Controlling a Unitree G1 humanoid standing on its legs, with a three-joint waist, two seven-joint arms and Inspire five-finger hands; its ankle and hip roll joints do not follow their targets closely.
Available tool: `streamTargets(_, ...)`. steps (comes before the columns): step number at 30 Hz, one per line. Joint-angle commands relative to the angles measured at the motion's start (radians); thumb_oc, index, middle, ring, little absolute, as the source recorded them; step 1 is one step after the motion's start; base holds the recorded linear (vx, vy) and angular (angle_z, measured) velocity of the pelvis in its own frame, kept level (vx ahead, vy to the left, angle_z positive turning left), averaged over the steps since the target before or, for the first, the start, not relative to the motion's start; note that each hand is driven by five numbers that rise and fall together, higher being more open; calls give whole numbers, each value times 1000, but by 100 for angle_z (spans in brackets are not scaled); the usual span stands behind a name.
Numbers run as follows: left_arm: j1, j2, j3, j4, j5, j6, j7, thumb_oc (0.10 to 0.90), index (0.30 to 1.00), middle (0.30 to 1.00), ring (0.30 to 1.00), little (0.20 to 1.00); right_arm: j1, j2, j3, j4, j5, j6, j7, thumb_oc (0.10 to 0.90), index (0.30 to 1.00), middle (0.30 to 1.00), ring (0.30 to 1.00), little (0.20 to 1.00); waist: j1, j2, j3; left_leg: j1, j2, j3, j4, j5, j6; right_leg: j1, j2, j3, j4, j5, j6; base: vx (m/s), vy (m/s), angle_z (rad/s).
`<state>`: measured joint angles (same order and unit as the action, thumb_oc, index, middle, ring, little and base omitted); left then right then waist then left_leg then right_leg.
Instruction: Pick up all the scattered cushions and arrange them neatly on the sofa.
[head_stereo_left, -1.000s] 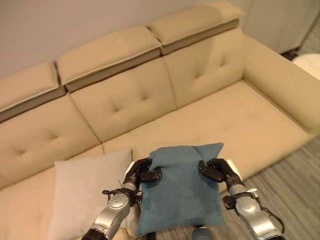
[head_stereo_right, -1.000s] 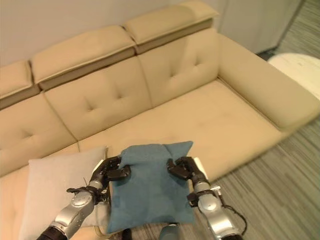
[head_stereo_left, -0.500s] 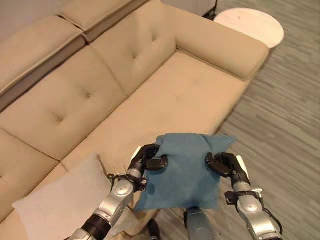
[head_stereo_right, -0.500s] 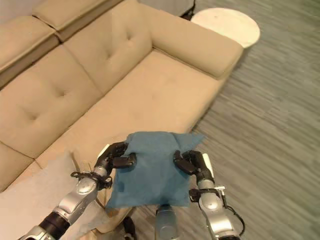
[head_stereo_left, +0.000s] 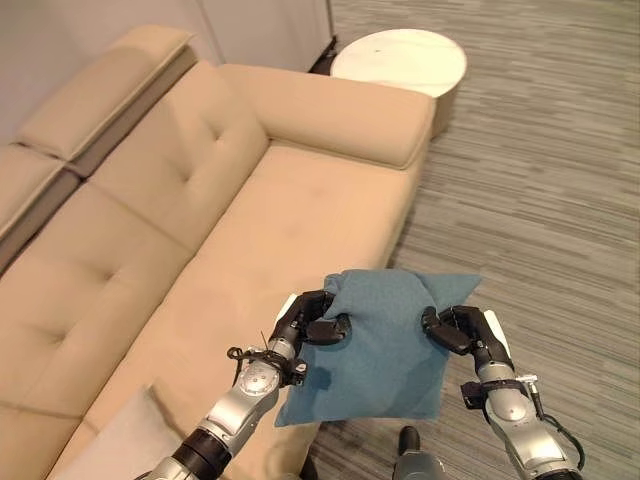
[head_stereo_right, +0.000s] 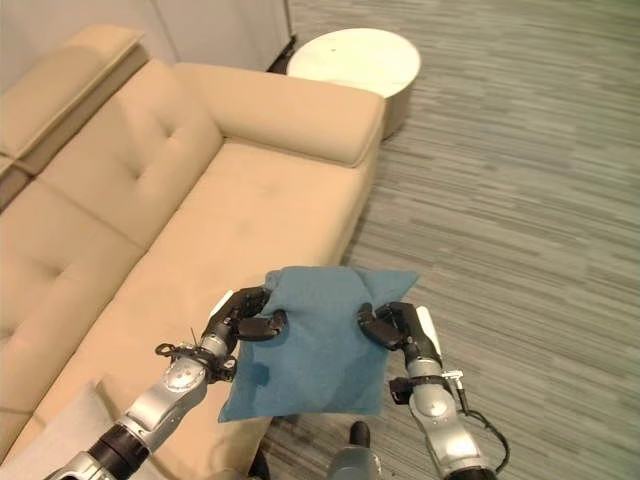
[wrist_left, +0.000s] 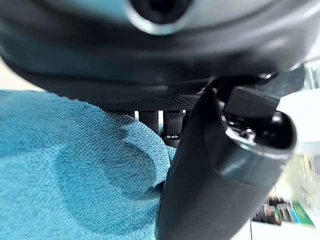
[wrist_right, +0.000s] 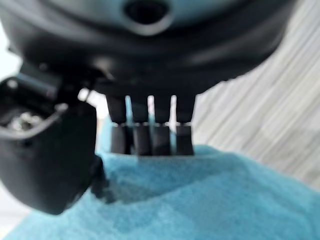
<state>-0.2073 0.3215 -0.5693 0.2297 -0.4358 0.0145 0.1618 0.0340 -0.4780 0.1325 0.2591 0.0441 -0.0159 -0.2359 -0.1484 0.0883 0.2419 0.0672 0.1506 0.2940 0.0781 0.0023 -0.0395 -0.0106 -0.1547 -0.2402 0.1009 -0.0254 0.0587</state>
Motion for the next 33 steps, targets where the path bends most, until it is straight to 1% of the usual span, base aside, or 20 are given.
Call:
streamTargets(1,-151,-97,-63,-91,-78,-127,-64,400,300,300,300,300,-65,5,35,-139,-15,-138,-18,400,300,300,300,300,18,-25,-66,-44,131,-81,223,73,-18,66,89,58,-17,-68,-26,161,-632,-48)
streamTargets(4,-174,-107,-77,-76,-72,-124,-48,400,300,300,300,300,-72,-7,40,-138,-20,-134,-26,400,300,300,300,300,30,-43,-51,-99,85,-158,304,59,11,61,102,88,-25,-63,-38,85,-252,-34)
streamTargets(5,-183,-117,-85,-68,-57,-120,-38,400,300,300,300,300,-78,-11,46,-139,-14,-140,-27,400,300,300,300,300,49,-56,-36,-159,-27,-233,340,-14,29,71,120,138,-32,-72,-35,163,-209,-40)
streamTargets(8,-193,-128,-92,-50,-55,-120,-34,400,300,300,300,300,-89,-3,49,-114,-9,-142,-39,400,300,300,300,300,86,-61,-37,-264,-154,-260,274,-101,58,105,144,180,-42,-94,-32,274,-149,-87)
streamTargets(10,-181,-130,-86,-41,-46,-117,-42,400,300,300,300,300,-107,6,68,-85,-19,-142,-35,400,300,300,300,300,123,-42,-47,-312,-243,-303,159,-32,57,130,182,204,-40,-109,-31,317,-57,-87)
streamTargets(12,-163,-128,-75,-45,-43,-120,-48,400,300,300,300,300,-116,15,83,-67,-28,-138,-28,400,300,300,300,300,158,-27,-58,-346,-289,-303,54,60,52,161,219,230,-37,-119,-34,429,-105,-131)
streamTargets(14,-156,-112,-59,-47,-50,-123,-49,400,300,300,300,300,-126,33,86,-66,-28,-126,-23,400,300,300,300,300,194,-18,-80,-361,-263,-106,-14,100,80,227,275,259,-14,-165,-52,548,-84,-105)
streamTargets(15,-155,-111,-59,-48,-50,-123,-49,400,300,300,300,300,-126,33,86,-66,-28,-126,-23,400,300,300,300,300,198,-18,-78,-356,-263,-103,-18,100,81,228,273,262,-11,-166,-52,403,-6,-89)
streamTargets(17,-132,-102,-51,-43,-52,-123,-47,400,300,300,300,300,-120,56,89,-62,-35,-129,-19,400,300,300,300,300,212,-46,-102,-329,-303,-132,-12,80,133,236,259,247,55,-142,-23,347,-11,-46)
streamTargets(20,-101,-83,-39,-41,-59,-121,-48,400,300,300,300,300,-113,77,85,-47,-39,-124,-4,400,300,300,300,300,210,-78,-123,-289,-305,-136,-3,55,155,184,226,214,207,-27,92,258,7,-16)
streamTargets(21,-101,-83,-39,-41,-59,-121,-48,400,300,300,300,300,-113,77,85,-47,-39,-124,-4,400,300,300,300,300,210,-77,-124,-290,-305,-136,-3,55,155,183,227,215,207,-26,92,289,60,14)
streamTargets(22,-71,-71,-20,-49,-61,-115,-47,400,300,300,300,300,-112,93,80,-35,-44,-116,1,400,300,300,300,300,221,-78,-131,-244,-307,-140,-13,33,166,155,159,123,309,67,166,307,75,6)
streamTargets(23,-58,-66,-14,-57,-61,-110,-53,400,300,300,300,300,-104,96,73,-35,-50,-113,7,400,300,300,300,300,224,-74,-132,-209,-306,-149,-25,18,174,146,113,63,380,98,192,532,146,-4)
streamTargets(24,-49,-64,-7,-63,-61,-100,-55,400,300,300,300,300,-89,97,61,-31,-64,-106,11,400,300,300,300,300,212,-44,-133,-142,-293,-191,-41,-10,189,117,59,6,518,142,188,337,101,-2)
streamTargets(26,-34,-59,9,-66,-53,-94,-56,400,300,300,300,300,-64,102,42,-31,-71,-102,11,400,300,300,300,300,189,-24,-127,-67,-291,-242,-82,-22,195,38,38,2,622,114,167,358,76,60)
streamTargets(27,-29,-56,21,-65,-51,-95,-56,400,300,300,300,300,-54,105,32,-28,-69,-103,9,400,300,300,300,300,187,-24,-120,-40,-290,-261,-84,-36,190,19,-5,-10,611,99,156,297,30,109)
streamTargets(28,-29,-56,21,-65,-51,-95,-56,400,300,300,300,300,-55,105,32,-28,-69,-103,9,400,300,300,300,300,185,-22,-121,-42,-287,-263,-84,-34,189,19,-3,-13,608,102,154,265,-79,108)
streamTargets(29,-24,-50,32,-63,-49,-97,-58,400,300,300,300,300,-48,103,23,-27,-57,-107,8,400,300,300,300,300,183,-11,-111,-20,-270,-308,-68,-61,173,-9,-81,-38,529,37,105,219,-100,89)
streamTargets(32,-18,-43,36,-69,-54,-98,-64,400,300,300,300,300,-35,93,4,-44,-52,-110,10,400,300,300,300,300,167,-8,-101,-13,-268,-375,-40,-81,152,-36,-63,18,387,-31,71,190,-138,81)
streamTargets(33,-12,-46,37,-70,-53,-101,-67,400,300,300,300,300,-27,91,-3,-45,-50,-112,5,400,300,300,300,300,155,-12,-97,-3,-271,-418,-34,-93,145,-53,-35,92,292,-36,75,204,-213,93)
